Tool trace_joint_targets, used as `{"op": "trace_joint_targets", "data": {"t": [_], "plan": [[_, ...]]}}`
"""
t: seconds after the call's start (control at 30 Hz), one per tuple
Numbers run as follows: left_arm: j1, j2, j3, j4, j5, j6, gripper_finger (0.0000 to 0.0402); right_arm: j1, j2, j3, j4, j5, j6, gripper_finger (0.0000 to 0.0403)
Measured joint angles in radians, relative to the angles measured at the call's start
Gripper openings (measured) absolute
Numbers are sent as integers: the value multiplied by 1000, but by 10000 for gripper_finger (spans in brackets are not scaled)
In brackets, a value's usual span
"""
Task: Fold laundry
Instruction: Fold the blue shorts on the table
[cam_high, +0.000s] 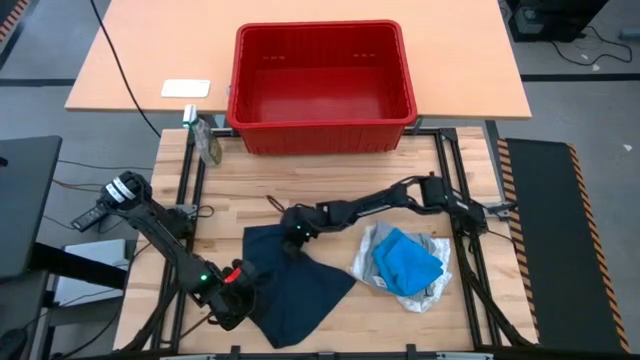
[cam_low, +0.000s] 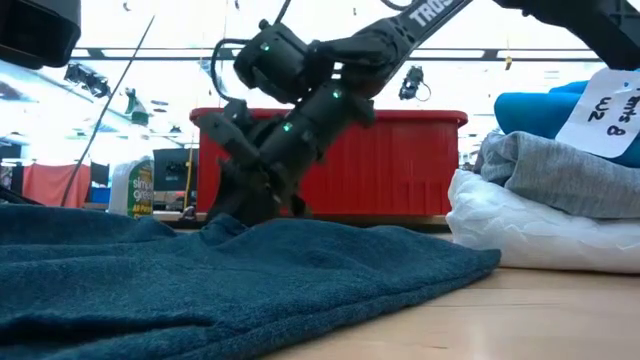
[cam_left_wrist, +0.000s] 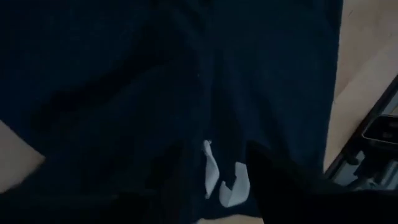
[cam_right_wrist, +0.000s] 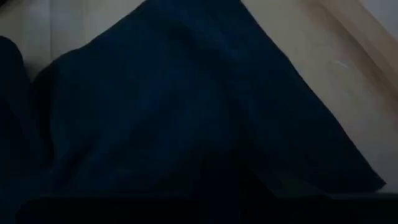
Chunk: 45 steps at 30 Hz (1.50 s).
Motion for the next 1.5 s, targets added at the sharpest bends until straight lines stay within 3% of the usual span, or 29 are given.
{"op": "trace_joint_targets", "data": {"t": [0.13, 0.33, 0.43, 0.6, 0.67, 0.8, 1.0, 1.13, 1.23, 1.5], "plan": [[-26, 0, 0, -3, 0, -57, 169, -37, 4, 20, -57, 4, 11, 83], [-78, 0, 0, -90, 0, -181, 169, -112, -49, 22, -317, 152, 151, 83], [-88, 0, 0, -193, 0, -241, 169, -128, -78, 17, -377, 123, 168, 83], [-69, 0, 0, -316, -6, -266, 169, -103, -146, 15, -367, -40, 153, 83], [-55, 0, 0, -322, -44, -252, 169, -86, -178, 16, -360, -20, 103, 83], [-19, -12, 0, -323, -142, -202, 169, -66, -218, 16, -344, 117, -10, 83], [93, -7, 0, -352, -230, -76, 169, -94, -179, 17, -130, 88, -130, 83], [170, 1, 0, -349, -184, -24, 169, -125, -112, 17, -22, 35, -105, 83], [191, 12, 1, -344, -116, -24, 169, -139, -74, 17, -43, 27, -71, 83], [143, 90, 0, -358, 28, -96, 169, -158, -48, 22, -327, 255, -12, 77]]}}
